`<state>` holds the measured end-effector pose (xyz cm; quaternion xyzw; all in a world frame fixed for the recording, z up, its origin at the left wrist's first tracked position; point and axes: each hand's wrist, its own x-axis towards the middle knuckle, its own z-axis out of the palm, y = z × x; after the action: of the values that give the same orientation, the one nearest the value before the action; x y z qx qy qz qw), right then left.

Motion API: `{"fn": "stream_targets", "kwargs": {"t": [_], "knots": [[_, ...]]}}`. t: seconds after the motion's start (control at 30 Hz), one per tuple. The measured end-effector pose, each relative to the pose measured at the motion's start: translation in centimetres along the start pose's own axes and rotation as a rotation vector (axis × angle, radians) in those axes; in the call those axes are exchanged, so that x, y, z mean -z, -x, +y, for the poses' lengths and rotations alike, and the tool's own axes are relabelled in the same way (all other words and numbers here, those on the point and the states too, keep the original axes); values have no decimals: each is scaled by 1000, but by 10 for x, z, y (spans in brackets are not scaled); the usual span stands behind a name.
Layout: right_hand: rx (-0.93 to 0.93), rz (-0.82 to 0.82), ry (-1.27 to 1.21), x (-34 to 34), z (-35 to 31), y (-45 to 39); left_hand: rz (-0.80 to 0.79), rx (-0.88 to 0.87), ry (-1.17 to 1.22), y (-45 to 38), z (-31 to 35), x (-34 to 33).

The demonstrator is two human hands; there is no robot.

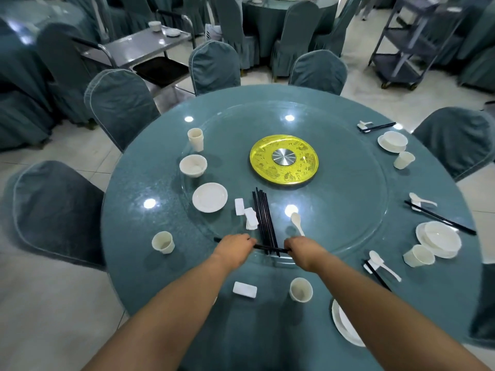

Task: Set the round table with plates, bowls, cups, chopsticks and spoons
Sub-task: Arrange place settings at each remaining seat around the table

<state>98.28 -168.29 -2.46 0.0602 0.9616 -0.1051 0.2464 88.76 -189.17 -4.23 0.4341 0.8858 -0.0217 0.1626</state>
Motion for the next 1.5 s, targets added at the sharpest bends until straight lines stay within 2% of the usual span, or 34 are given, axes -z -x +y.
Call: {"fn": "stream_targets", "kwargs": {"t": [0.1,0.37,0.47,0.7,0.97,1.07,1.23,1.33,1.5], "knots": [[0,51,43,-8,-8,5,-52,66,155,19,3,-10],[-1,390,-27,-31,-41,8,-18,353,407,86,9,-52],[31,424,-96,-44,-59,9,-29,446,475,107,14,-67],[58,371,-64,-82,-82,17,5,601,624,141,29,-98],[-41,126,-120,-128,-84,18,-25,730,742,154,46,-147],[-82,63,-137,-148,-83,12,-17,710,783,149,52,-166],[-104,-7,-197,-171,-83,-4,-6,750,724,144,58,-188],[-102,0,-208,-183,-86,-11,25,737,633,149,62,-191],[-102,37,-262,-186,-89,-21,79,682,649,156,59,-189]]}}
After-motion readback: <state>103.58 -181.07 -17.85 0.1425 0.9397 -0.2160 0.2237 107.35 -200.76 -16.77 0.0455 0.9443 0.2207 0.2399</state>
